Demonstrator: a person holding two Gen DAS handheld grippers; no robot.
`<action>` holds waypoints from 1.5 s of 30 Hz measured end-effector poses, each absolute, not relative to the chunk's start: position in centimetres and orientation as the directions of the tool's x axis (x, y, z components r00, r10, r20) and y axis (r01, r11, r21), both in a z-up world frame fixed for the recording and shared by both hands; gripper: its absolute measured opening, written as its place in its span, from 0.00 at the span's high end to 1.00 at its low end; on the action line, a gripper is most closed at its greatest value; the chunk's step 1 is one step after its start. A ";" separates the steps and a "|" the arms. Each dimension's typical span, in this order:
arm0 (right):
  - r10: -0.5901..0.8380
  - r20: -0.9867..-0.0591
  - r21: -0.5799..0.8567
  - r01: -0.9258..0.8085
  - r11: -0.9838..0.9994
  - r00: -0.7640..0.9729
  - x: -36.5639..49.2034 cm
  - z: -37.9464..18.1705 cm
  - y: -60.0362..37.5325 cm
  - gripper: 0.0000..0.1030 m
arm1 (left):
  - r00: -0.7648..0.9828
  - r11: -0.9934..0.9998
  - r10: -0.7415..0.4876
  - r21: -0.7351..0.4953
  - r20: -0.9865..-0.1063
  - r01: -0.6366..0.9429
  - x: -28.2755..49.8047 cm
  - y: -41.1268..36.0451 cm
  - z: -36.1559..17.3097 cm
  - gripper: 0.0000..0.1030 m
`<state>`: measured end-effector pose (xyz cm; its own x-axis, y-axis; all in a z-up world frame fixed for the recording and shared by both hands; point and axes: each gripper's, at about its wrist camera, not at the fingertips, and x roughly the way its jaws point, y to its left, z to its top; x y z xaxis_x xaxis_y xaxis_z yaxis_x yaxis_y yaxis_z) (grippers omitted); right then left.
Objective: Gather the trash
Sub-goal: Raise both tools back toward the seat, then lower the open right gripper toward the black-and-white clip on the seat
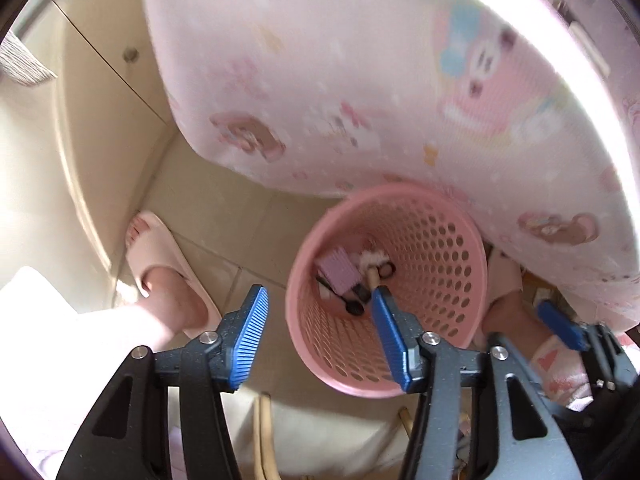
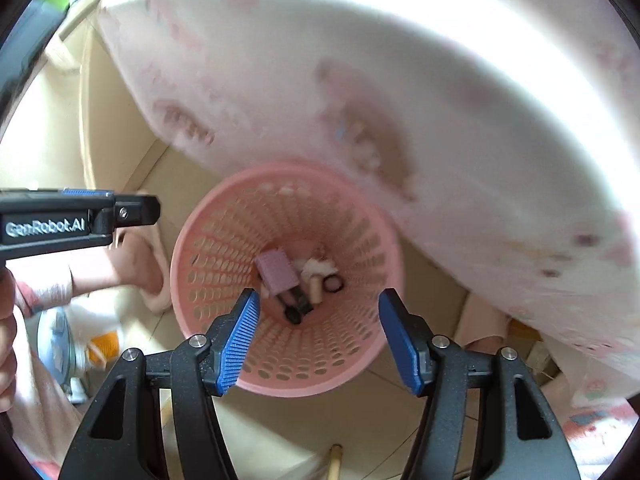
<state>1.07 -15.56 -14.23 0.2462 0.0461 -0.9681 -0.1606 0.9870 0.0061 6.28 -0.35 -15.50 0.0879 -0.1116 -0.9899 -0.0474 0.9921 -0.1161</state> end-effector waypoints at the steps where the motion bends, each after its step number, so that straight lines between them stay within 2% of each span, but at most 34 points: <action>1: 0.048 -0.960 0.006 -0.151 0.989 0.275 0.9 -13.3 -15.9 0.38 | 0.125 0.992 -0.107 -0.114 -0.986 -0.052 6.3 -0.1 -14.6 0.45; 3: 0.059 -0.934 0.011 -0.137 0.991 0.352 0.6 -10.9 -16.4 0.38 | 0.209 0.994 -0.083 -0.096 -0.974 -0.053 6.1 0.4 -12.7 0.42; 5: 0.064 -0.900 0.013 -0.121 0.993 0.430 0.2 -8.6 -17.0 0.38 | 0.296 0.997 -0.046 -0.061 -0.954 -0.043 5.9 0.4 -10.9 0.35; 9: 0.086 -0.819 0.027 -0.112 0.993 0.567 -1.1 -4.2 -17.5 0.37 | 0.433 0.998 -0.016 -0.038 -0.901 -0.040 5.2 0.5 -7.9 0.29; 11: 0.084 -0.762 0.020 -0.106 0.994 0.642 -1.9 -2.2 -17.9 0.34 | 0.490 0.998 -0.023 -0.049 -0.872 -0.040 5.1 0.9 -6.5 0.21; 15: 0.029 -0.656 -0.032 -0.067 0.997 0.754 -2.5 0.5 -18.6 0.30 | 0.584 0.998 -0.010 -0.041 -0.811 -0.039 4.6 1.0 -4.2 0.18; 19: -0.014 -0.614 -0.060 -0.029 0.998 0.789 -2.2 1.8 -19.3 0.28 | 0.617 0.999 -0.027 -0.049 -0.787 -0.019 4.9 1.1 -3.1 0.13; 24: -0.041 -0.598 -0.069 0.000 0.998 0.801 -1.7 2.0 -20.0 0.25 | 0.640 0.999 -0.034 -0.052 -0.767 -0.009 4.6 0.7 -2.5 0.13; 27: -0.060 -0.582 -0.090 0.008 0.996 0.811 -1.7 2.0 -19.9 0.24 | 0.684 0.999 -0.001 -0.029 -0.729 -0.029 4.1 0.3 -1.7 0.06; 30: -0.081 -0.548 -0.116 0.021 0.993 0.833 -1.6 2.5 -19.9 0.23 | 0.705 0.999 0.034 -0.003 -0.708 -0.052 4.3 0.4 -0.8 0.05; 34: -0.125 -0.494 -0.137 0.065 0.988 0.860 -1.2 4.7 -20.6 0.23 | 0.737 1.000 0.006 -0.016 -0.676 -0.023 5.5 0.3 2.5 0.05; 38: -0.132 -0.380 -0.135 0.087 0.987 0.916 -0.6 9.8 -21.9 0.23 | 0.825 1.000 0.020 -0.004 -0.565 -0.027 6.8 -0.1 7.8 0.01; 41: -0.116 -0.374 -0.155 0.061 0.986 0.920 1.0 12.3 -22.4 0.23 | 0.861 1.000 0.018 -0.010 -0.508 -0.027 8.1 -0.4 10.8 0.01; 45: -0.085 -0.448 -0.136 0.026 0.990 0.890 3.5 11.6 -23.4 0.23 | 0.868 1.000 0.013 -0.015 -0.497 -0.024 9.5 -0.8 11.6 0.01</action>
<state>3.50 -23.43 11.64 0.8901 -0.0848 -0.4479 0.0260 0.9904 -0.1359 9.45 -0.81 11.60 0.8679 0.0131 -0.4966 -0.0236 0.9996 -0.0149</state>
